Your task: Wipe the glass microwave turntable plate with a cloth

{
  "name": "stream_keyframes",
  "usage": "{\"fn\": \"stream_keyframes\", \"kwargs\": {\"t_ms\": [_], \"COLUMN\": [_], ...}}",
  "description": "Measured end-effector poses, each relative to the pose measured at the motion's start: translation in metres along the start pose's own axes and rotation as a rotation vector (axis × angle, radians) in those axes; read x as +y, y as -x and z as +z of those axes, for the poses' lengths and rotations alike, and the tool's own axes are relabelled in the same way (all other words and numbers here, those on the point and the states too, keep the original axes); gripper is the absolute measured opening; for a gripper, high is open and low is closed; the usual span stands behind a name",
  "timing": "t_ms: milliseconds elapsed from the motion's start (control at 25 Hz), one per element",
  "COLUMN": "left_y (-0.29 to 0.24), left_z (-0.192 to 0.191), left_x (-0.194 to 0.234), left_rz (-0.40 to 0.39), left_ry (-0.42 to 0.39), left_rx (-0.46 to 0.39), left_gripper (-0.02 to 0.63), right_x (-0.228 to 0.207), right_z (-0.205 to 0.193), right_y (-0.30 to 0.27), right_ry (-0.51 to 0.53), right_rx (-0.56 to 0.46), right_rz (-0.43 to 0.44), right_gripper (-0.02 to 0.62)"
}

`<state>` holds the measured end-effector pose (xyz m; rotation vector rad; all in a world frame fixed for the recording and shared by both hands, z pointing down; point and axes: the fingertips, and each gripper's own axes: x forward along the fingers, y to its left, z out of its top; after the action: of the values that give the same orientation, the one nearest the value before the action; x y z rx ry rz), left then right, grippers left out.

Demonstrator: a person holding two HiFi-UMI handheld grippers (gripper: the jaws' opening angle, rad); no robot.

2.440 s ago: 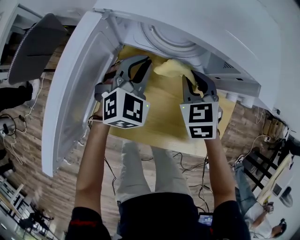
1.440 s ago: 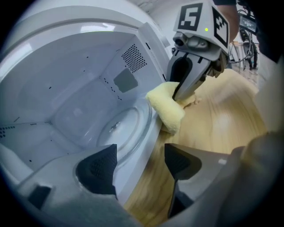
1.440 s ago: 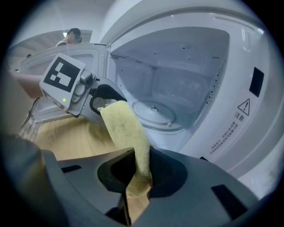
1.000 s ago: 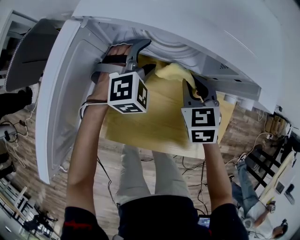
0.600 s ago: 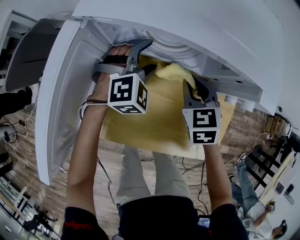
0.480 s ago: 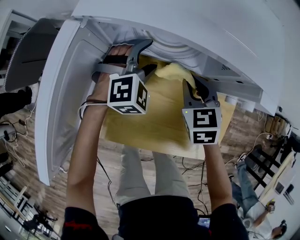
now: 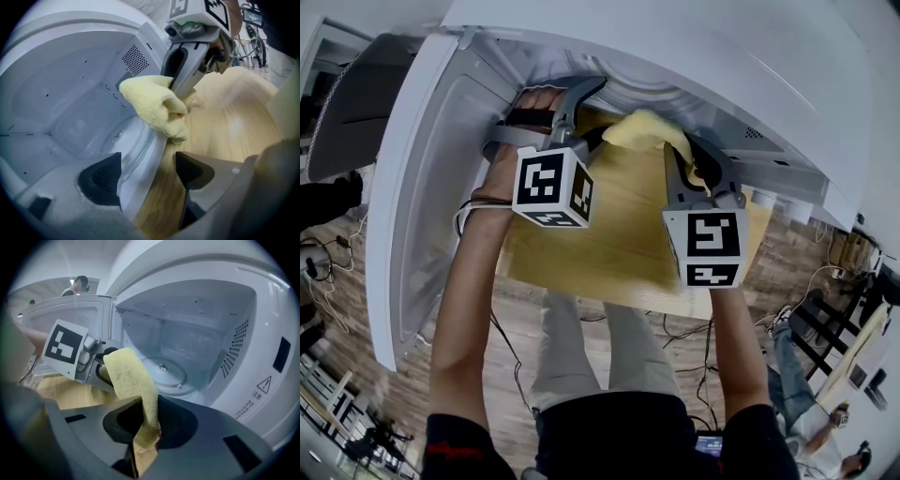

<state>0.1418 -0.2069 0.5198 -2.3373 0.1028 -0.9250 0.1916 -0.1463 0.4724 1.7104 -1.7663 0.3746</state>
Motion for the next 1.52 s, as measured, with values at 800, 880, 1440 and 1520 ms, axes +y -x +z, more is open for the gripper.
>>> {"fn": "stream_keyframes", "kwargs": {"t_ms": [800,880,1440,1520], "left_y": [-0.001,-0.001,0.0,0.0], "left_z": [-0.001,-0.001,0.0,0.0], "left_x": [-0.002,-0.002,-0.002,-0.002], "left_rz": [0.013,0.014,0.02,0.021], "left_ry": [-0.033,-0.032,-0.035,-0.034], "left_rx": [-0.002,-0.004,-0.011,-0.013], "left_gripper": [0.365,0.365,0.365,0.365], "right_x": [-0.013,-0.013,-0.018,-0.019], "right_z": [0.051,0.055,0.079,0.082], "right_y": [-0.023,-0.026,-0.06,-0.064], "right_ry": [0.005,0.007,0.259,0.287], "right_rx": [-0.122,-0.125,-0.149,-0.153], "right_rz": [-0.134,-0.142,-0.21,-0.209], "right_gripper": [0.065,0.066,0.066,0.066]}}
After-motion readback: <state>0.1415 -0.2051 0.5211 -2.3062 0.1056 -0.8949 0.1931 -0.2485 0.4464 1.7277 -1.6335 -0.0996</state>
